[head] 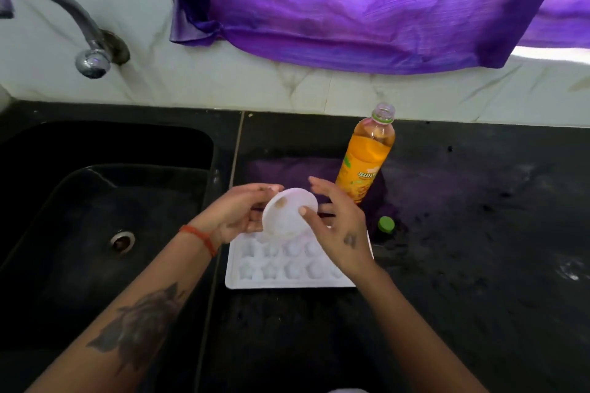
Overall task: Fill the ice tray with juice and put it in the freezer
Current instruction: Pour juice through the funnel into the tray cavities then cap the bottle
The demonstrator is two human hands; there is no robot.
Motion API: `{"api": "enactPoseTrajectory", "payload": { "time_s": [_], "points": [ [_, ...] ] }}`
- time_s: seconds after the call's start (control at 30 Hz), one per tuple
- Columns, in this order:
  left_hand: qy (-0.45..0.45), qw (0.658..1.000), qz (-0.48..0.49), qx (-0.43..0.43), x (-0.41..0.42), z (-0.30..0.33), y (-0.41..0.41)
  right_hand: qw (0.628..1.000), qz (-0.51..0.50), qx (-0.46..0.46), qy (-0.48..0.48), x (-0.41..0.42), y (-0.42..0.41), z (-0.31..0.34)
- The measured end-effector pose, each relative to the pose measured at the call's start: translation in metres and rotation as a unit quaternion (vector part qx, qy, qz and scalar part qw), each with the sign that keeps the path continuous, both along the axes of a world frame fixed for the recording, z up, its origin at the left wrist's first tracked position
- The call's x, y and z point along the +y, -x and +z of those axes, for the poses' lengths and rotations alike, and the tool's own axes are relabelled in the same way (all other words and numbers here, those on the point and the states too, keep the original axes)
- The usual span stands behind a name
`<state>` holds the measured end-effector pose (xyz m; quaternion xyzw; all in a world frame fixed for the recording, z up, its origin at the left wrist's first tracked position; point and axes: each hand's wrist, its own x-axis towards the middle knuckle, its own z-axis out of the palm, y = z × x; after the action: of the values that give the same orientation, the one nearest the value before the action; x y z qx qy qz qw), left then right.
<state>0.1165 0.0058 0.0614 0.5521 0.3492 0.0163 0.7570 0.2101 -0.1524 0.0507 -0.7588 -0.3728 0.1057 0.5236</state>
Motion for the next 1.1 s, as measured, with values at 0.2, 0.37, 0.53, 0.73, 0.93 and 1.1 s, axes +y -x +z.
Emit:
{"api": "enactPoseTrajectory", "payload": {
  "time_s": [0.2,0.37,0.53,0.73,0.93,1.1],
  "points": [
    [0.008,0.995,0.101,-0.008,-0.012,0.004,0.024,0.994,-0.014,-0.096,0.05,0.015,-0.004,0.009],
    [-0.025,0.994,0.094,-0.054,-0.009,0.015,0.051,0.996,-0.032,-0.032,0.08,0.027,-0.007,0.014],
    [-0.086,0.98,0.174,-0.047,-0.007,0.011,0.058,0.99,-0.016,0.089,0.106,0.049,0.007,0.009],
    [-0.087,0.967,0.241,-0.001,0.0,0.0,0.066,0.977,0.016,0.176,0.122,0.065,0.016,-0.001],
    [-0.068,0.966,0.251,0.011,0.002,0.0,0.067,0.968,0.015,0.213,0.135,0.067,0.019,-0.005],
    [-0.064,0.963,0.26,0.023,0.0,-0.002,0.069,0.958,0.021,0.25,0.142,0.065,0.022,-0.006]
  ]
}}
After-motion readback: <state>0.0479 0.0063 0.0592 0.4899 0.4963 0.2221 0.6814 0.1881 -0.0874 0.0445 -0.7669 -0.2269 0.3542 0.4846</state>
